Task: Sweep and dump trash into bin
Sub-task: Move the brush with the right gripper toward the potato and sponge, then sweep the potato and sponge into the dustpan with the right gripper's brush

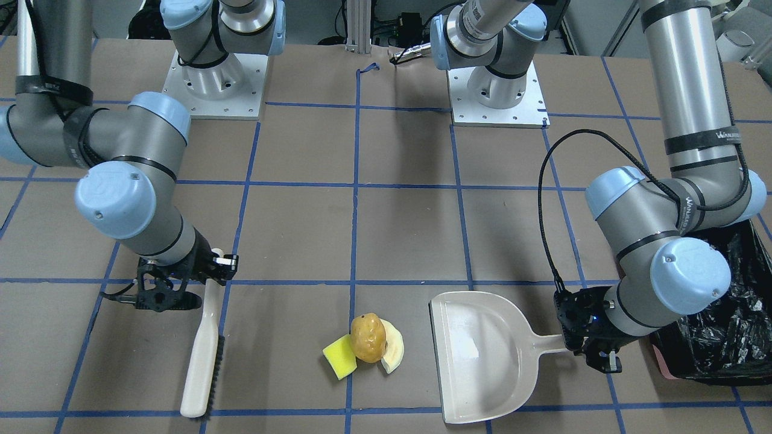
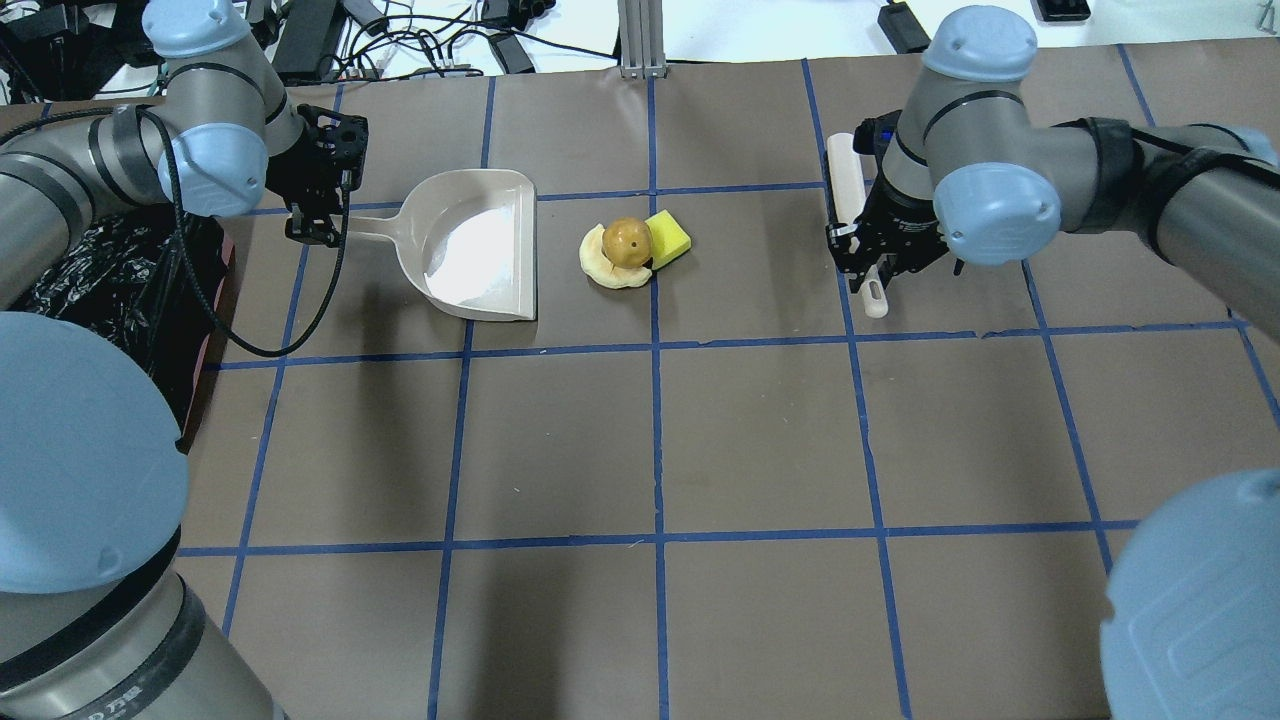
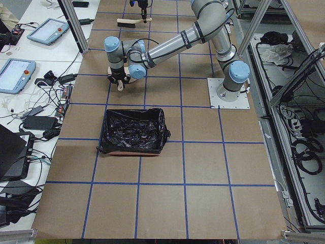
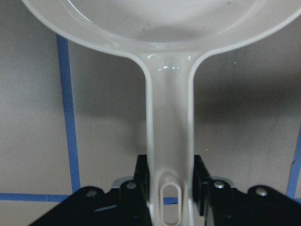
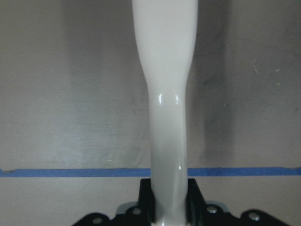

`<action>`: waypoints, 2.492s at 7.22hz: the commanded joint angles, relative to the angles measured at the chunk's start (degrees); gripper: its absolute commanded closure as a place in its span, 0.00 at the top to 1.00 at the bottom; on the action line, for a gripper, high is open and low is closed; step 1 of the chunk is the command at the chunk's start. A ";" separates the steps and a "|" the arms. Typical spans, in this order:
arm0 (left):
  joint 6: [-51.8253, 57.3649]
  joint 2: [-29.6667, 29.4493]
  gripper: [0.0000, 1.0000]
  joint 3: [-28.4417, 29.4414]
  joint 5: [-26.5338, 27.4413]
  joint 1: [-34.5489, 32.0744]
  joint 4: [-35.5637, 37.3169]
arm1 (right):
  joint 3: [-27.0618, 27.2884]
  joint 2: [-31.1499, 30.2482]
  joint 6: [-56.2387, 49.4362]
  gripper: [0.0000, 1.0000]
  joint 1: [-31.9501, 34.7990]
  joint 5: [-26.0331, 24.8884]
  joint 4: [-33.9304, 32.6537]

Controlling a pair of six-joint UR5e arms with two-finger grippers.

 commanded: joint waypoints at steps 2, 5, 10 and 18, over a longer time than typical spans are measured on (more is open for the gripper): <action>0.00 0.85 0.27 -0.96 0.02 -0.04 -0.04 | -3.61 2.40 7.03 0.00 7.14 1.76 2.75; 0.09 1.11 0.27 -1.13 -0.06 -0.04 -0.30 | -5.36 5.04 14.24 0.00 11.88 2.91 2.50; 0.87 1.29 0.27 -0.96 -0.06 0.22 -0.12 | -6.94 6.71 23.99 0.00 17.42 5.18 2.23; 0.70 1.20 0.27 -1.66 -0.06 0.13 -0.04 | -21.19 16.20 42.72 0.00 27.18 11.85 1.98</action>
